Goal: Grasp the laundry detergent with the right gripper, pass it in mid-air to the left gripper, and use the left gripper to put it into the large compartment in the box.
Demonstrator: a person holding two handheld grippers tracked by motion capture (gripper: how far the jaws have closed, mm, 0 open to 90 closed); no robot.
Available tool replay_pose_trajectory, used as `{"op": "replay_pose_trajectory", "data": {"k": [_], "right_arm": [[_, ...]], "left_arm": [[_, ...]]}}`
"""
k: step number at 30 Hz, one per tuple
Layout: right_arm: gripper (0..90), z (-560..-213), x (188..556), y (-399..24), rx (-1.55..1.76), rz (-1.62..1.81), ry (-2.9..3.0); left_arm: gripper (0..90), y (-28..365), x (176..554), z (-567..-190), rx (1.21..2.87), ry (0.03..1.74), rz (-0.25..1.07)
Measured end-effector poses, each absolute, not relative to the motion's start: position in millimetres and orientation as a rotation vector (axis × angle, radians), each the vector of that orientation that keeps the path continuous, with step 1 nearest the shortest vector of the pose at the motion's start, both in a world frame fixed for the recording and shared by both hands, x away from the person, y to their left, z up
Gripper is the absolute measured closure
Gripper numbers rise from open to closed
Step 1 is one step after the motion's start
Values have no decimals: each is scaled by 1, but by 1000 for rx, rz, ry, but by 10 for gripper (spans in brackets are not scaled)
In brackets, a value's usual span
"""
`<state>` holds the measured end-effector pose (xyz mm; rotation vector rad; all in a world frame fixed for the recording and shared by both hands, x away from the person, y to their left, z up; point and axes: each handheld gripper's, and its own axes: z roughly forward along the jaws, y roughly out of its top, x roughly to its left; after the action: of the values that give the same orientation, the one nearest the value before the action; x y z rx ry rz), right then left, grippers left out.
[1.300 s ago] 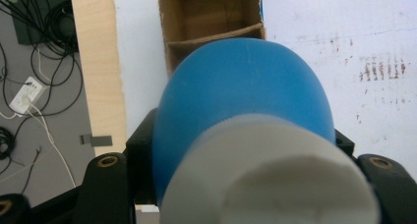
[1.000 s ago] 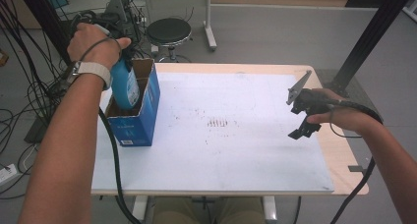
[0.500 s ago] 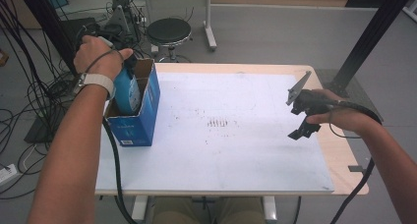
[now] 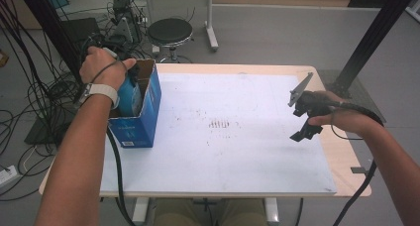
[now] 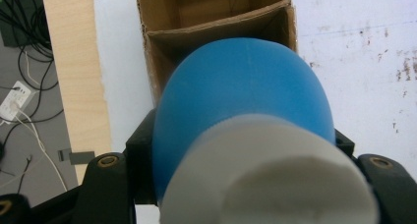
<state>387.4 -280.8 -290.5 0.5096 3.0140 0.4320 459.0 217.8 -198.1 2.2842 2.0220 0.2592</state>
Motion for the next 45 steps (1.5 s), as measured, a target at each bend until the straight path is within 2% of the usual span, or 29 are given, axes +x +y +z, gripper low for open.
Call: {"op": "replay_pose_trajectory", "data": {"k": [45], "right_arm": [[62, -300, 391, -278, 523, 425, 3033]], "left_arm": [[382, 220, 460, -252, 2320, 2013, 252]]}}
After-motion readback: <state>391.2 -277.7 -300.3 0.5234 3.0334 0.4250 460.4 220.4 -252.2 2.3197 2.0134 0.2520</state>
